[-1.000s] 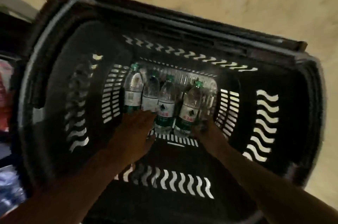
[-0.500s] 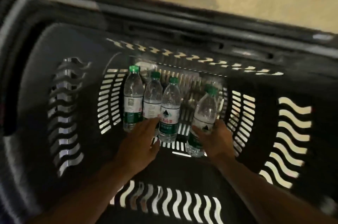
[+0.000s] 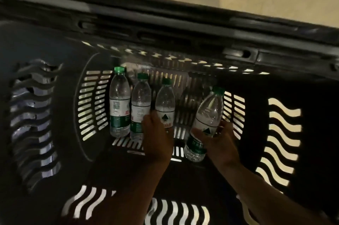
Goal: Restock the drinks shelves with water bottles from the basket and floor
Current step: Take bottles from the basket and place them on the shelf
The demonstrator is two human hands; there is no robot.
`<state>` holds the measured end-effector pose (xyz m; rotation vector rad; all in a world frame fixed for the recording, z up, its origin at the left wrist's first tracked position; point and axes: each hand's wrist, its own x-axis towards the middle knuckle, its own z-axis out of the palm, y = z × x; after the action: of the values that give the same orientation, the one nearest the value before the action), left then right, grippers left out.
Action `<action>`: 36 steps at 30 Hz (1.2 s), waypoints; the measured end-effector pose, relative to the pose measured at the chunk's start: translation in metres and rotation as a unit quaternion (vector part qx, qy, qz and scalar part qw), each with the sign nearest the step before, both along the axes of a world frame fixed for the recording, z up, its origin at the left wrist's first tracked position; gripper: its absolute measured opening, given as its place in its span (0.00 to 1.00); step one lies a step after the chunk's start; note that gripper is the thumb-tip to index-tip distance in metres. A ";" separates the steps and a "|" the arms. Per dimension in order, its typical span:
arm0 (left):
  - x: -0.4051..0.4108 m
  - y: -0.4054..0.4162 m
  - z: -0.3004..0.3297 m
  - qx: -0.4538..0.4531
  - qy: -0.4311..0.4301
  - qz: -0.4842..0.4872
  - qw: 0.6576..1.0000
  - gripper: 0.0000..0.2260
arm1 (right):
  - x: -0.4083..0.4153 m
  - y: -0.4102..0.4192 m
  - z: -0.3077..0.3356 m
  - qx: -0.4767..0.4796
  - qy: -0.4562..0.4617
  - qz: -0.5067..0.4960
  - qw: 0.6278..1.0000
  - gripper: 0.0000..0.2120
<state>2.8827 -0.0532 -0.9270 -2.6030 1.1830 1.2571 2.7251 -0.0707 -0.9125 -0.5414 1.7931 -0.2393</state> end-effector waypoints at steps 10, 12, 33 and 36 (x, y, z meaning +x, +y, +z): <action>-0.019 0.004 -0.030 -0.007 0.099 0.149 0.984 0.33 | -0.004 0.002 -0.005 -0.006 0.053 0.091 0.994 0.31; -0.010 0.004 -0.019 0.003 0.138 0.176 0.975 0.28 | -0.003 -0.002 0.007 0.002 0.046 0.132 0.990 0.26; 0.143 -0.012 0.493 -0.081 0.323 0.238 0.913 0.23 | 0.073 -0.048 0.463 -0.102 -0.054 0.200 0.973 0.35; 0.157 -0.008 0.577 -0.100 0.346 0.234 0.903 0.22 | 0.086 -0.047 0.544 -0.140 -0.051 0.182 0.972 0.36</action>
<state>3.0396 -0.0616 -0.3502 -2.7633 0.7494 2.4235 2.8116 -0.1174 -0.3682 -1.0279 1.5353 -0.2622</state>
